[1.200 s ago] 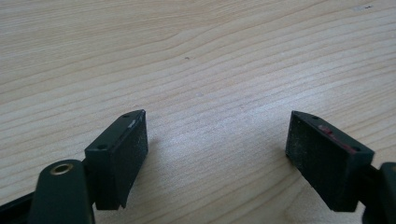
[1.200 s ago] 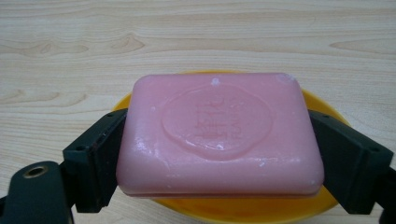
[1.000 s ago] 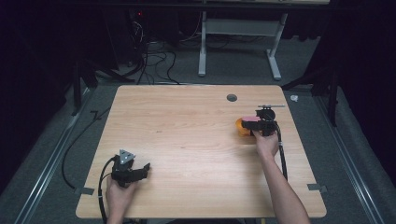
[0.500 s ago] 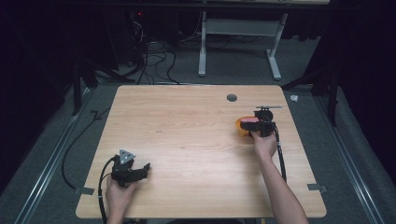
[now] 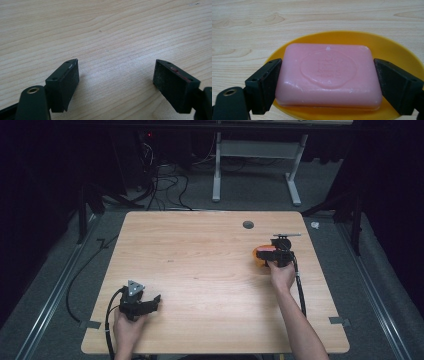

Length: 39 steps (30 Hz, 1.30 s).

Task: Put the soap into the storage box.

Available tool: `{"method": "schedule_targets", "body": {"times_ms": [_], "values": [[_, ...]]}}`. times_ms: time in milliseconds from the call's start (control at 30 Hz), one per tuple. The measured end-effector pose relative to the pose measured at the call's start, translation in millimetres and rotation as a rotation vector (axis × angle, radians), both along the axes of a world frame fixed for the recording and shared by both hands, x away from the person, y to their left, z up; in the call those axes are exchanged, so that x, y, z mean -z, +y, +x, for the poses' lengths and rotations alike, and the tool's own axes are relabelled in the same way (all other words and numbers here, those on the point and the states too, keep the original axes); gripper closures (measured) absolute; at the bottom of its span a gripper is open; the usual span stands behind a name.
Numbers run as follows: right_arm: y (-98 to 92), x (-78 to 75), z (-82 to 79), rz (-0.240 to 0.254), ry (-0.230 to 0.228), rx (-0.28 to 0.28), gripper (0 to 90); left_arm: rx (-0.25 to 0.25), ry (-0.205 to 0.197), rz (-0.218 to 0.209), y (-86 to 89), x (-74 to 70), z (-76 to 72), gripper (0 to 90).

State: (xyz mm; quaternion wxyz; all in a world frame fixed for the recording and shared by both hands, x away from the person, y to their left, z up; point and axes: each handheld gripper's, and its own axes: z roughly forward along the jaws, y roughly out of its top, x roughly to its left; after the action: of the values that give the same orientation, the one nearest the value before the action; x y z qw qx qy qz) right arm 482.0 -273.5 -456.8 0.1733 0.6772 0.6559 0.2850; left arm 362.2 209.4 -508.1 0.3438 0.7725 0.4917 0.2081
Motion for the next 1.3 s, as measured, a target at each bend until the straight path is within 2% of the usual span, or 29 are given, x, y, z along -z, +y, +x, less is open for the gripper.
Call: {"method": "schedule_targets", "body": {"times_ms": [467, 933, 1300], "values": [[-6.3, -4.7, -2.2, 0.021, -0.03, 0.018, 13.2, 0.0, 0.0, 0.0, 0.0, 0.0, 0.0, 21.3], [-8.2, -19.9, -12.9, -0.051, -0.092, -0.013, 15.4, -0.001, -0.001, -0.001, -0.1, 0.1, 0.0, 21.3], [-7.4, -32.6, -25.0, -0.03, -0.138, -0.062, 18.1, -0.001, 0.0, -0.003, 0.0, 0.0, 0.0, 21.2]]}}
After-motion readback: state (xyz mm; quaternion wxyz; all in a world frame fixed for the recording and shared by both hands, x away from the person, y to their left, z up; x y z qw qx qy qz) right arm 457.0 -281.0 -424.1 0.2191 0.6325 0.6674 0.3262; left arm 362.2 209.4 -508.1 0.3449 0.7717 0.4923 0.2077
